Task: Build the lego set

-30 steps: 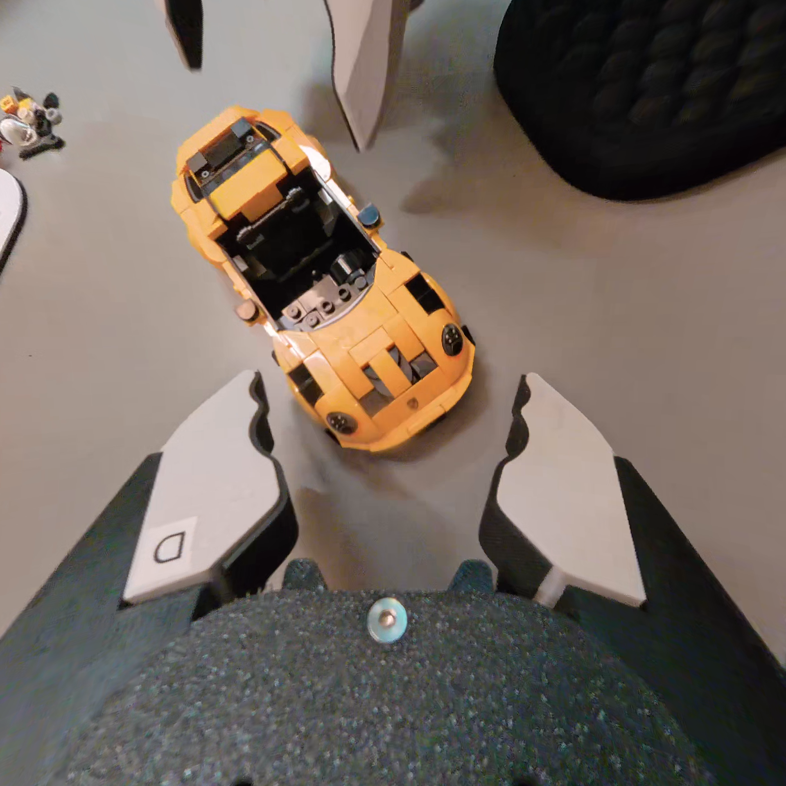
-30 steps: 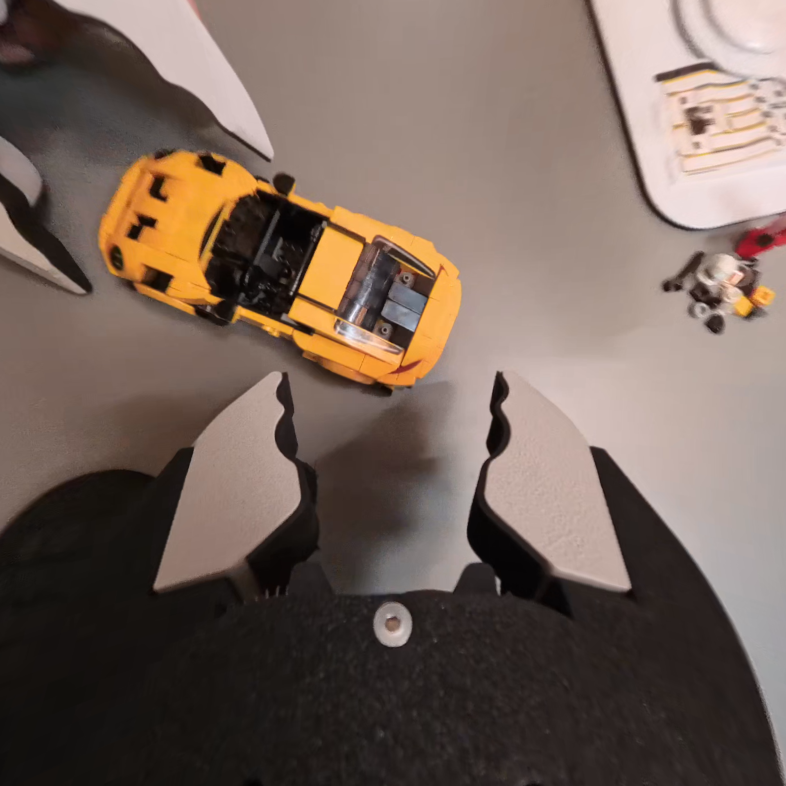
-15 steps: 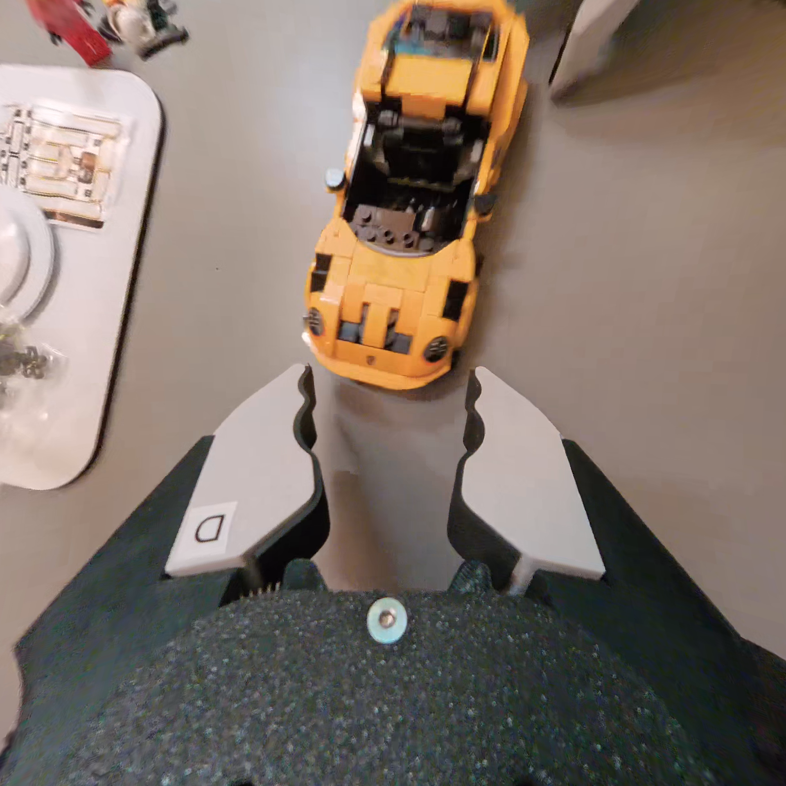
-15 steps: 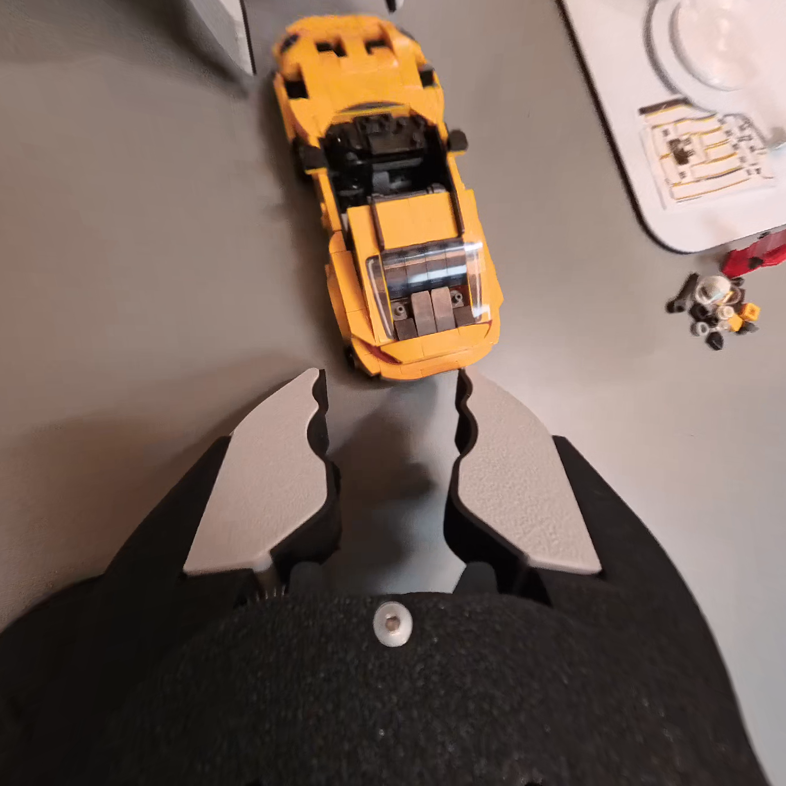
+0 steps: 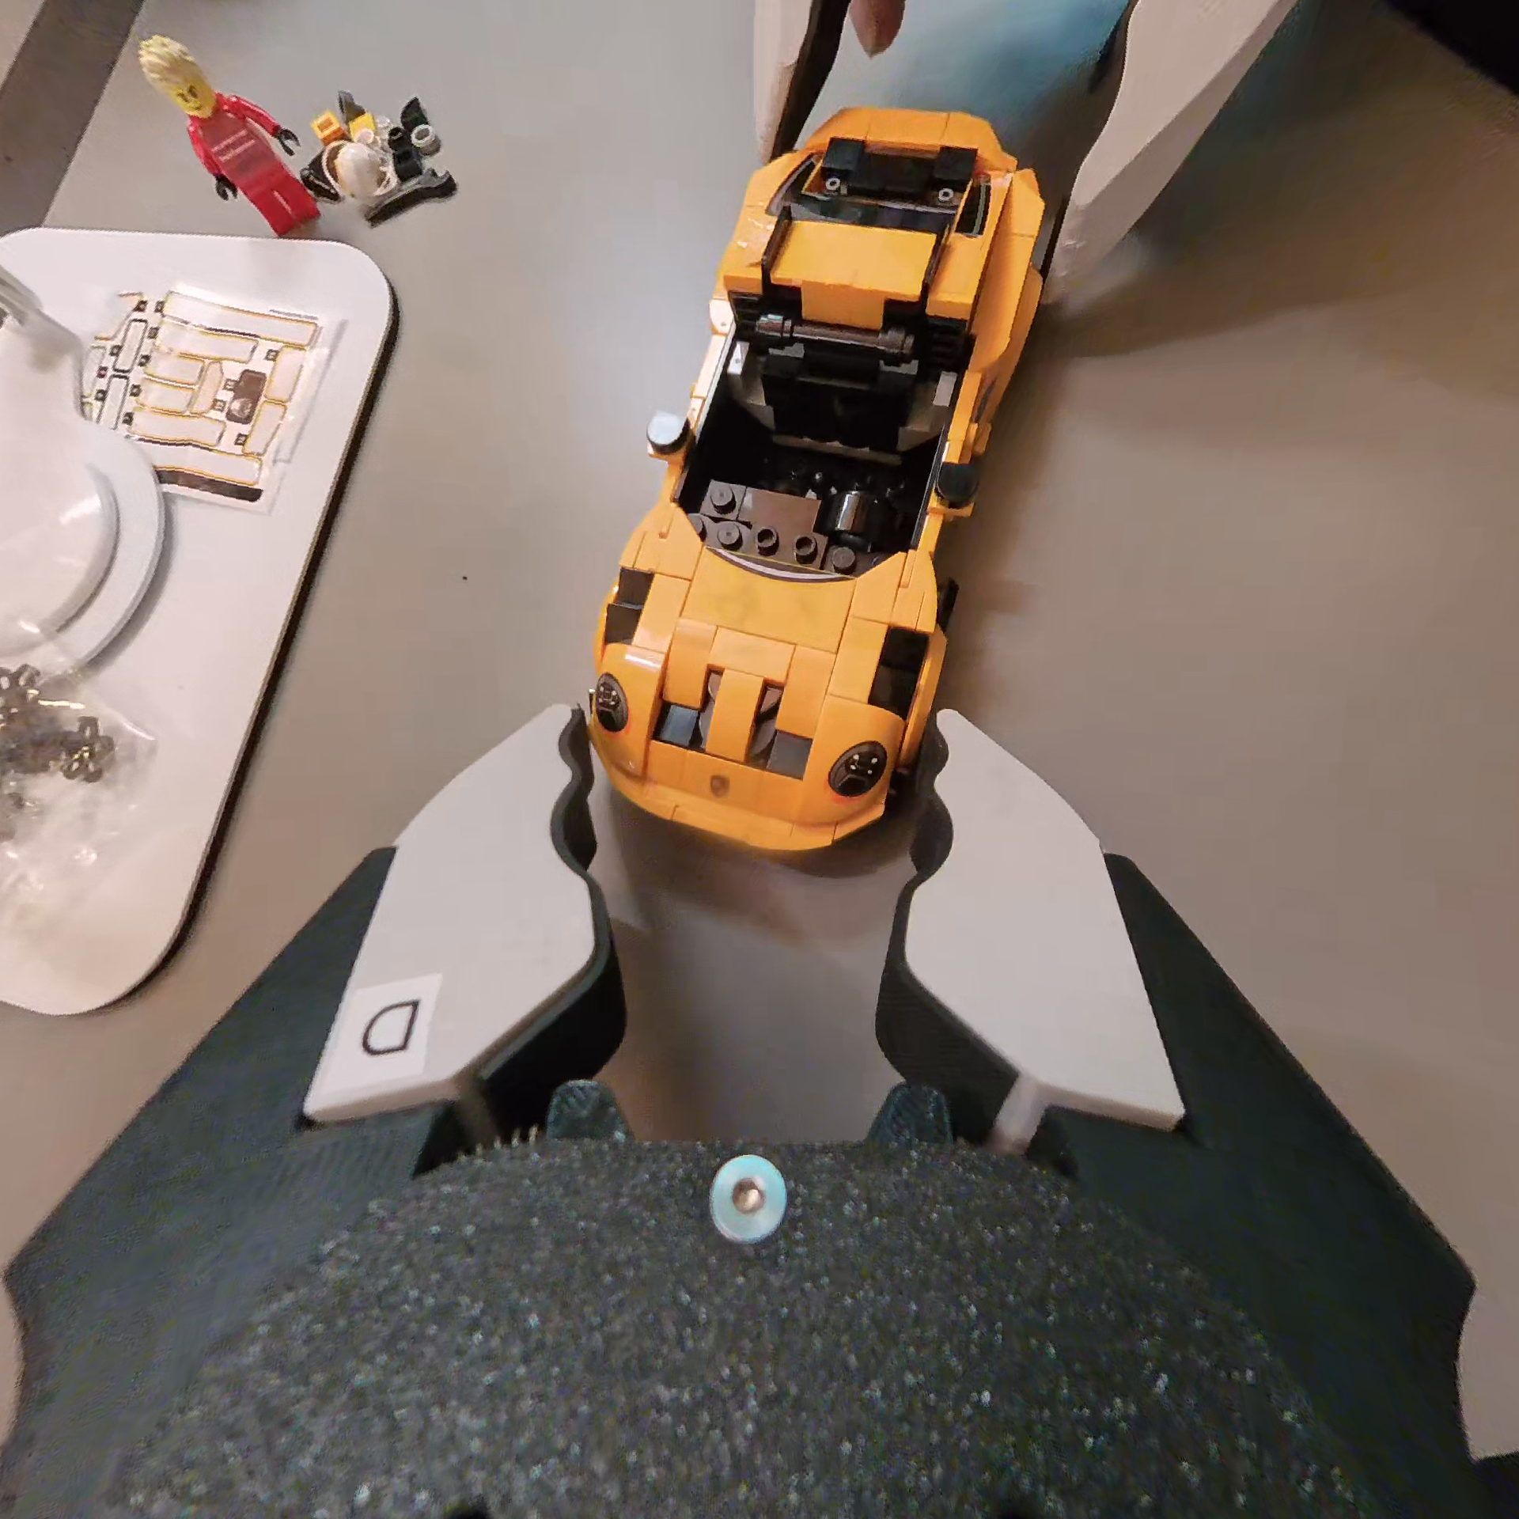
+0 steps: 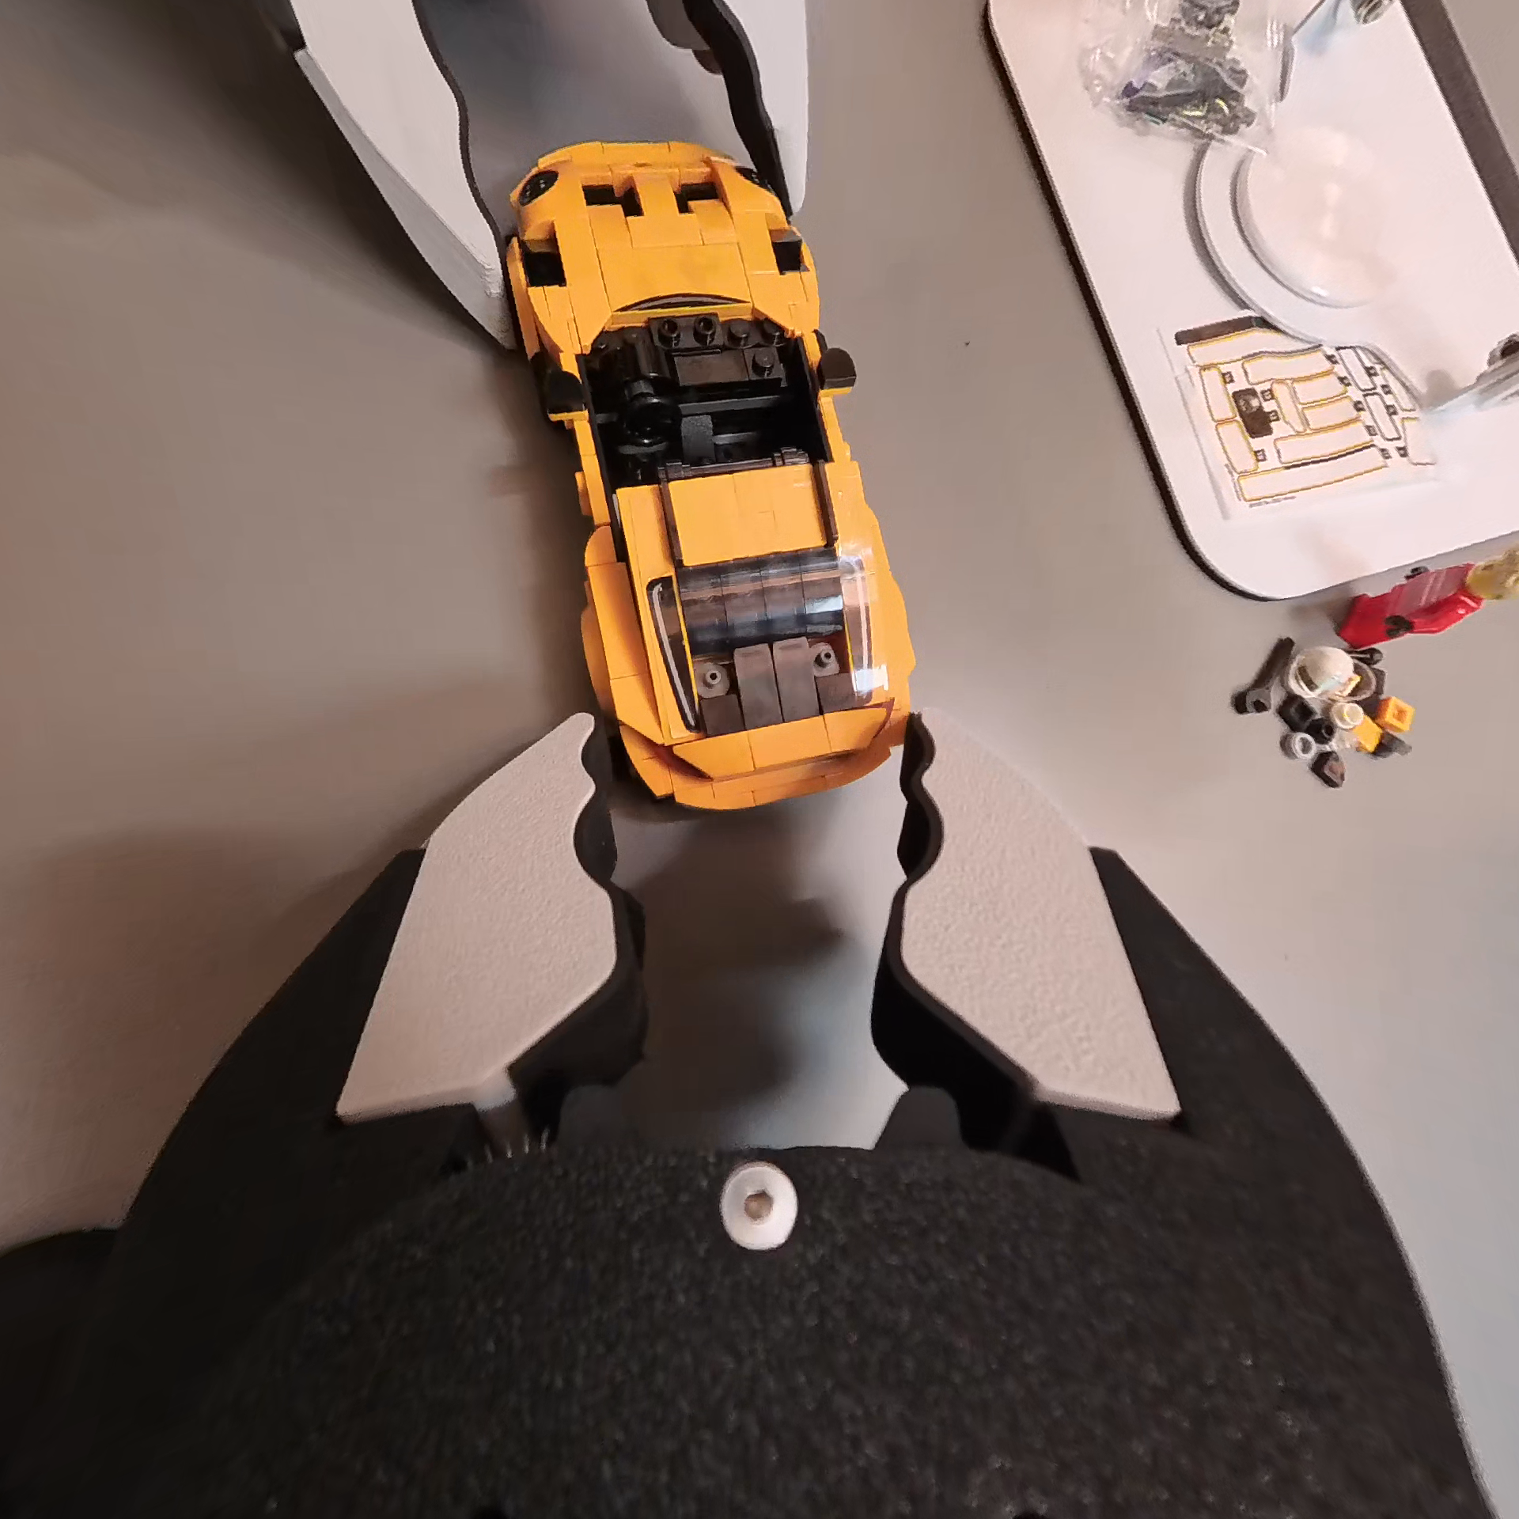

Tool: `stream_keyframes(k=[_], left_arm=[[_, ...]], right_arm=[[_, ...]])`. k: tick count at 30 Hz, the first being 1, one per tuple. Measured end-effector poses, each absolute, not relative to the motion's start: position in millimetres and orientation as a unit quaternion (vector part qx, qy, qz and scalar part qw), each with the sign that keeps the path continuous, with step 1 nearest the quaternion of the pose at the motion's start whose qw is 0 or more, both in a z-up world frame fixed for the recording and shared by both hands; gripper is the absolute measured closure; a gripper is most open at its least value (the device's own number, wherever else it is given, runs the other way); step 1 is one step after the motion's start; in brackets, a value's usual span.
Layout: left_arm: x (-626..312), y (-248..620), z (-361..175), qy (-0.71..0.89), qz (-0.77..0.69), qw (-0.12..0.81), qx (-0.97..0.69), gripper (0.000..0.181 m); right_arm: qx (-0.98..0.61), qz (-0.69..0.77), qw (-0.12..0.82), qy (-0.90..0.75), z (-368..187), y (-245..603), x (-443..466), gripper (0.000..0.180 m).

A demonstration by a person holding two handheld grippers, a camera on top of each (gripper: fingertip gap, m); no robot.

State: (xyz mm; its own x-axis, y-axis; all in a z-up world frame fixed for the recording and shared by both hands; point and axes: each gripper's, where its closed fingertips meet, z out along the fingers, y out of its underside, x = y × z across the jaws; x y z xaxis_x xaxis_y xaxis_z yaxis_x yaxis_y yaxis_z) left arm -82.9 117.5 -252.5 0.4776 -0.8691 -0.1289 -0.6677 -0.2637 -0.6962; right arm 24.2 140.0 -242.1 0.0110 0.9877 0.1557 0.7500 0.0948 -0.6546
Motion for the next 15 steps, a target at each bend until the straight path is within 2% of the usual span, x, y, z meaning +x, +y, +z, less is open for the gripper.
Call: stream_keyframes(k=[10, 15], left_arm=[[-93, 119, -252, 0.453, -0.131, 0.377, -0.797, 0.108], [-94, 122, -253, 0.428, -0.118, 0.378, -0.812, 0.108]], right_arm=[[-0.669, 0.237, 0.347, -0.612, -222, 152, 24, 0.123], [-0.695, 0.193, 0.358, -0.593, -229, 156, 21, 0.129]])
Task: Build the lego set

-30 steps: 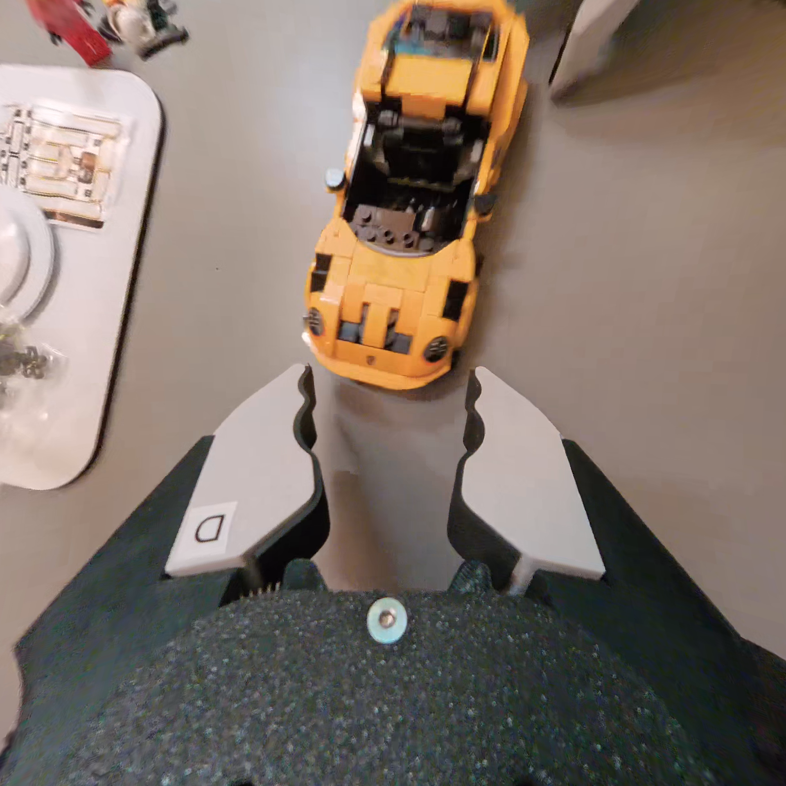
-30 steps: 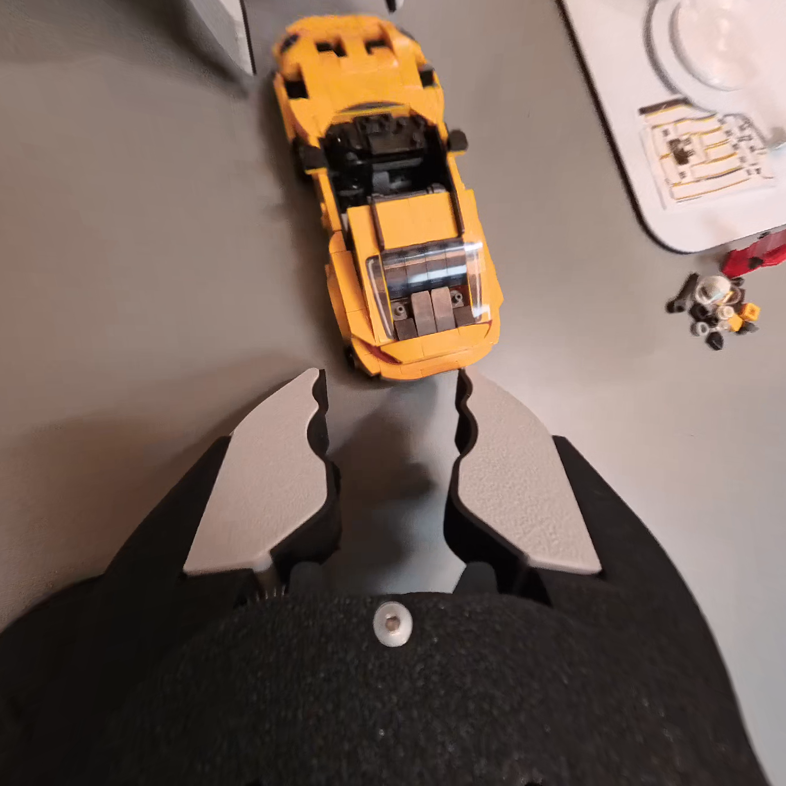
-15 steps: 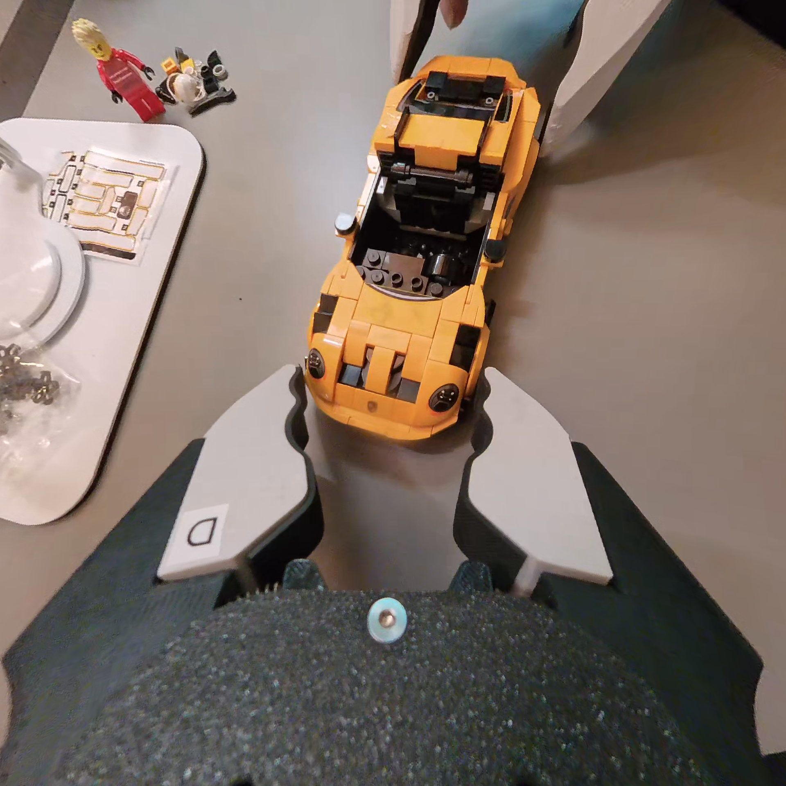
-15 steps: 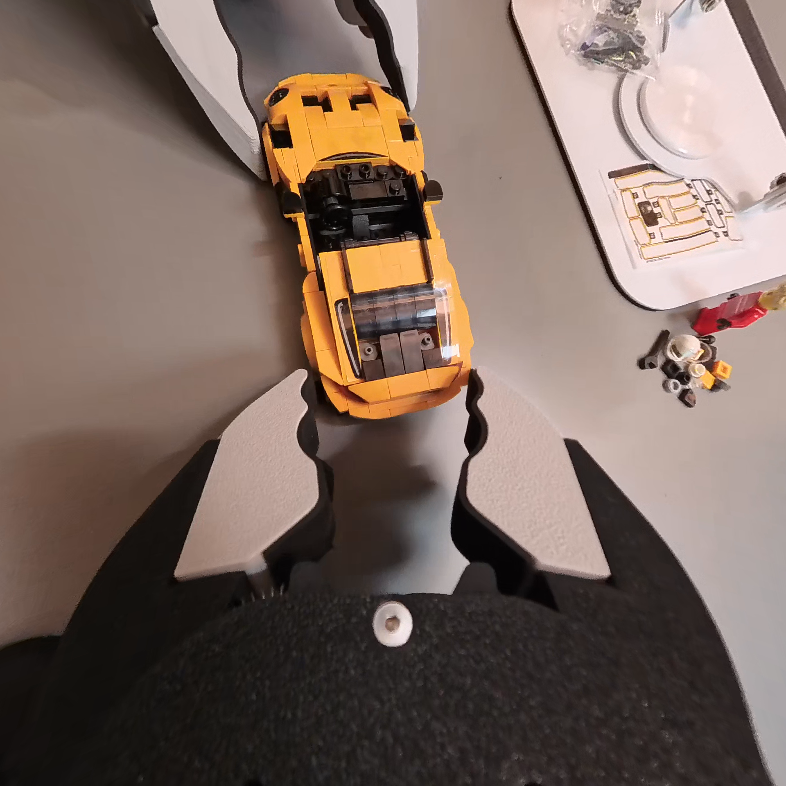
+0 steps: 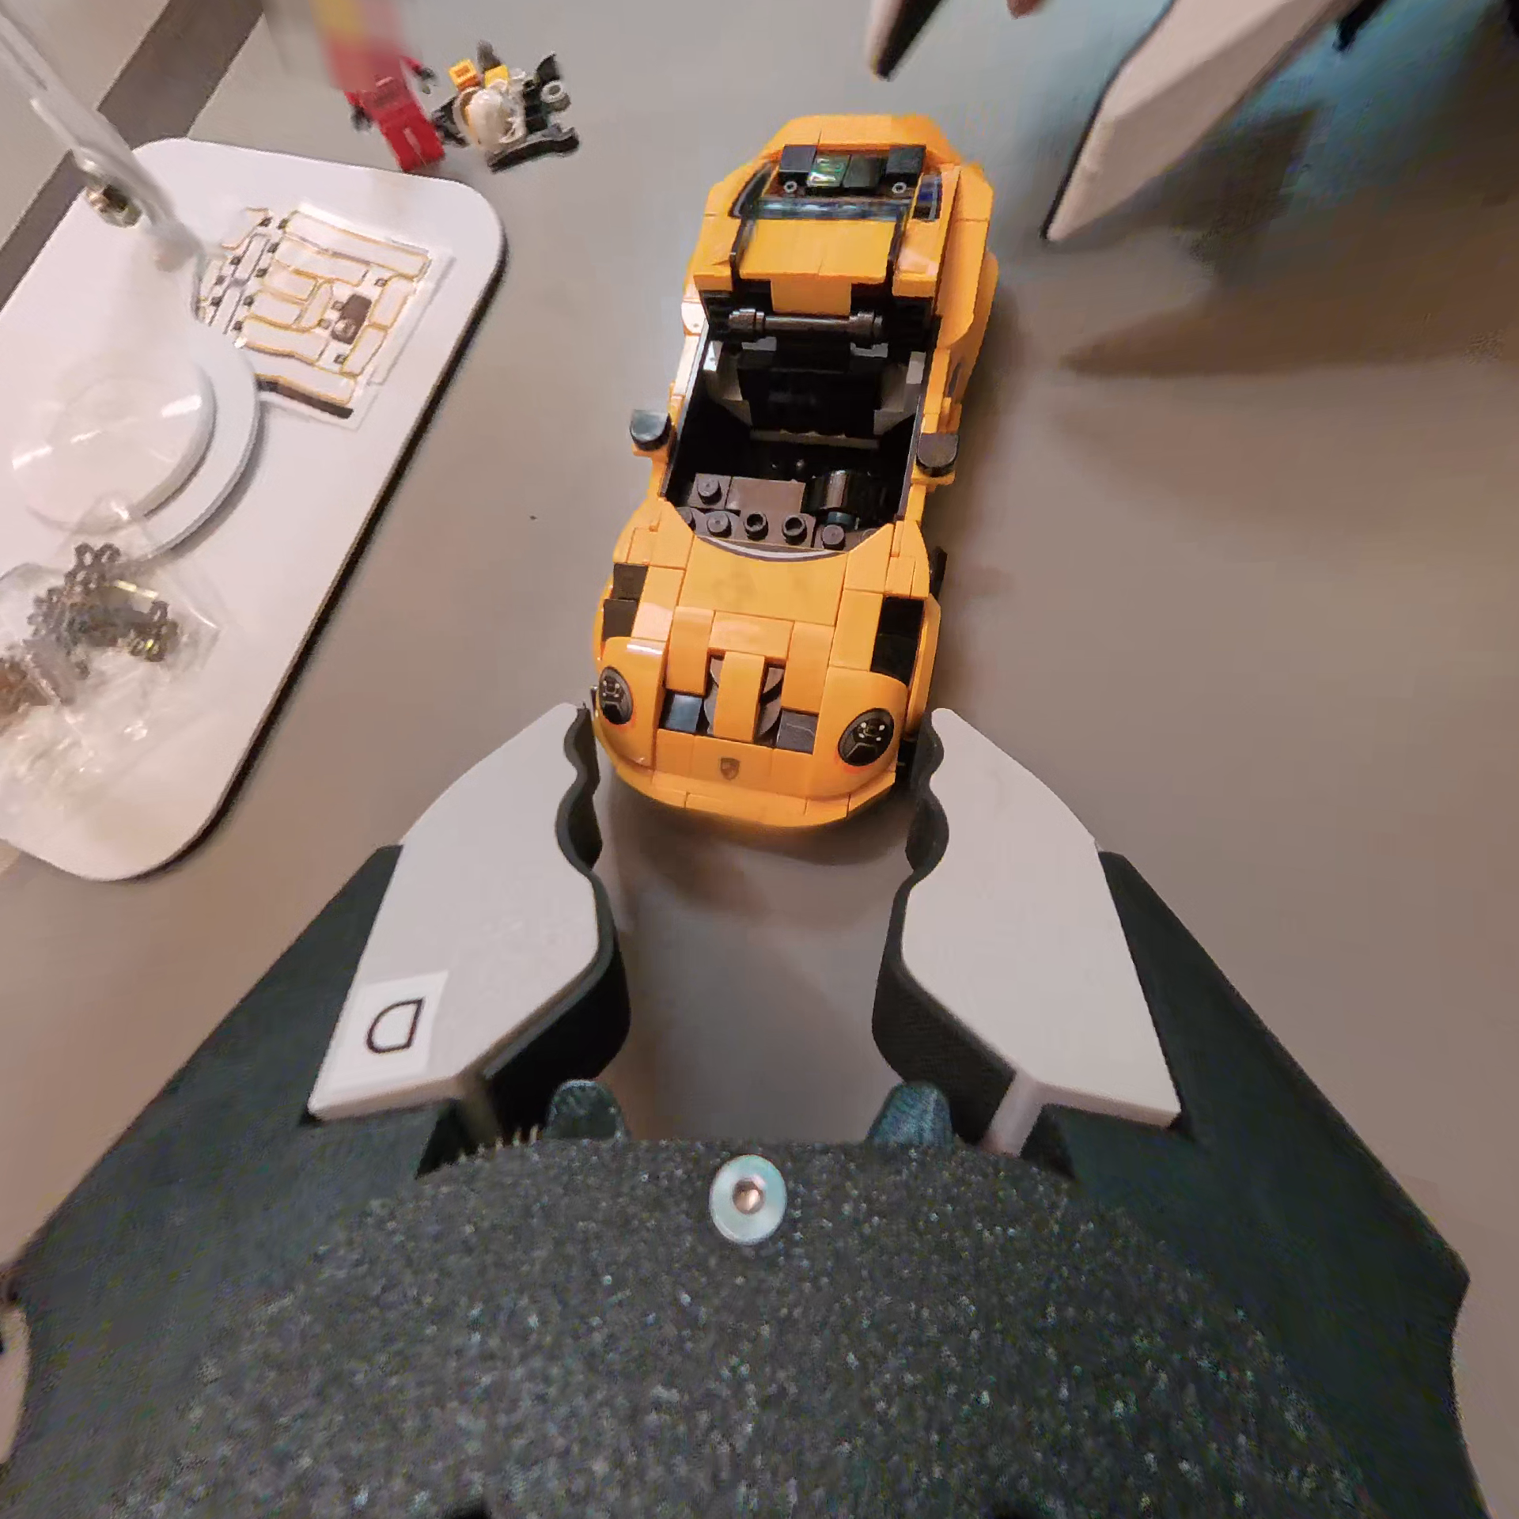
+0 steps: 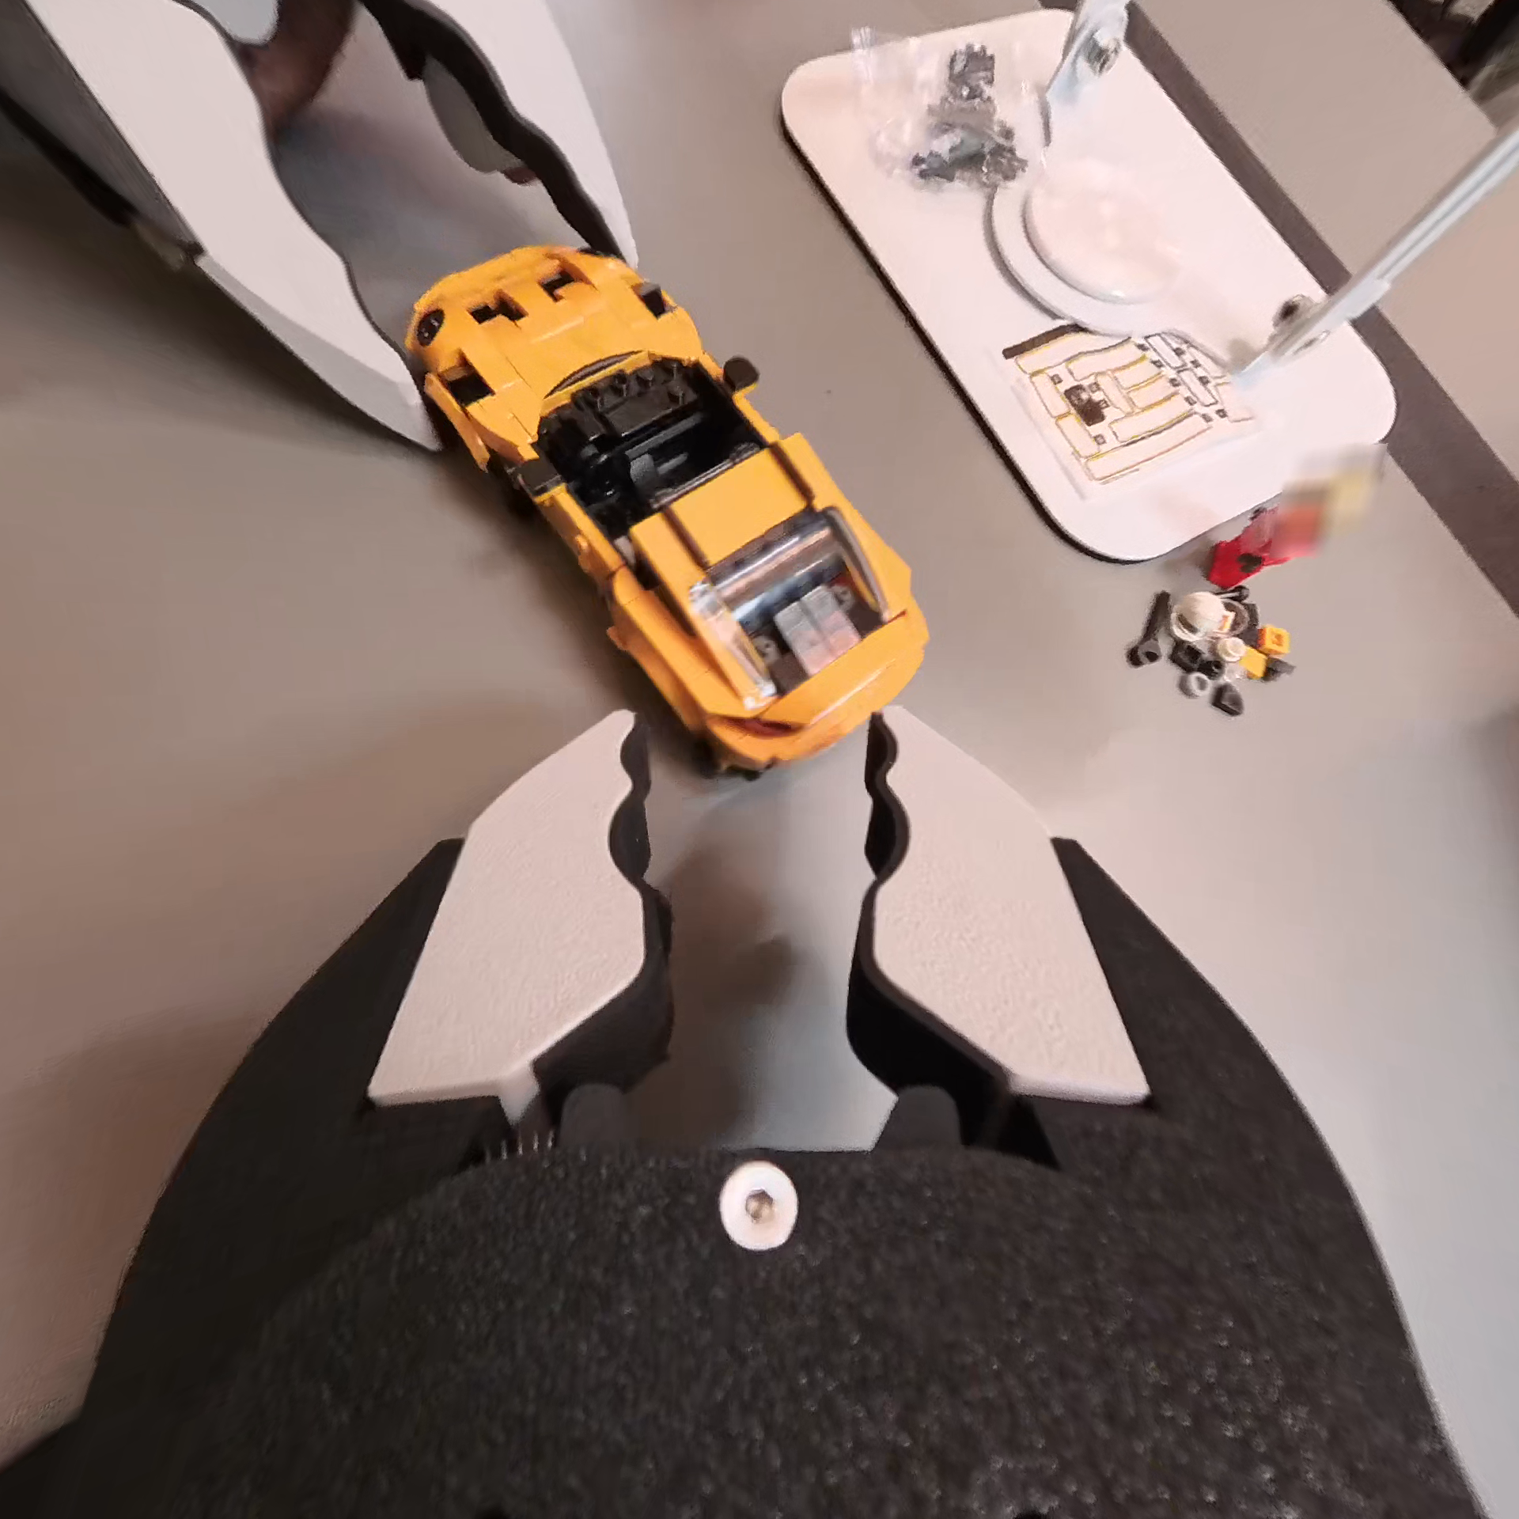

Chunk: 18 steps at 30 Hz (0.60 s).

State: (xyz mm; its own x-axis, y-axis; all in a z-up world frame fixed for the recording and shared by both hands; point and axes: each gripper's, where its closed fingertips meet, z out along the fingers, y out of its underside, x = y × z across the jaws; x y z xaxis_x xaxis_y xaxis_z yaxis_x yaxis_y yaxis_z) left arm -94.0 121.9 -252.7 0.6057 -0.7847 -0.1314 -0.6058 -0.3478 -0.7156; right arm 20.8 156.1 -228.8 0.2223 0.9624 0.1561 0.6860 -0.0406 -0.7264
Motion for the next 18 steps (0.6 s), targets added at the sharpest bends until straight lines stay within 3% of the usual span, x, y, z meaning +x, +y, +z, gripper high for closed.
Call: stream_keyframes(k=[4, 9, 13, 16, 18], left_arm=[[-94, 127, -253, 0.393, -0.093, 0.376, -0.834, 0.108], [-94, 129, -252, 0.381, -0.092, 0.388, -0.834, 0.108], [-95, 119, -225, 0.352, -0.094, 0.435, -0.823, 0.102], [-91, 96, -196, 0.299, -0.113, 0.473, -0.821, 0.119], [-85, 76, -178, 0.258, -0.126, 0.498, -0.818, 0.138]], right_arm=[[-0.698, 0.15, 0.397, -0.577, -236, 171, 14, 0.144], [-0.702, 0.143, 0.414, -0.562, -233, 176, 17, 0.143], [-0.712, 0.195, 0.438, -0.513, -192, 148, 19, 0.143], [-0.721, 0.244, 0.45, -0.467, -162, 105, 9, 0.149], [-0.723, 0.238, 0.478, -0.438, -153, 85, 3, 0.166]])
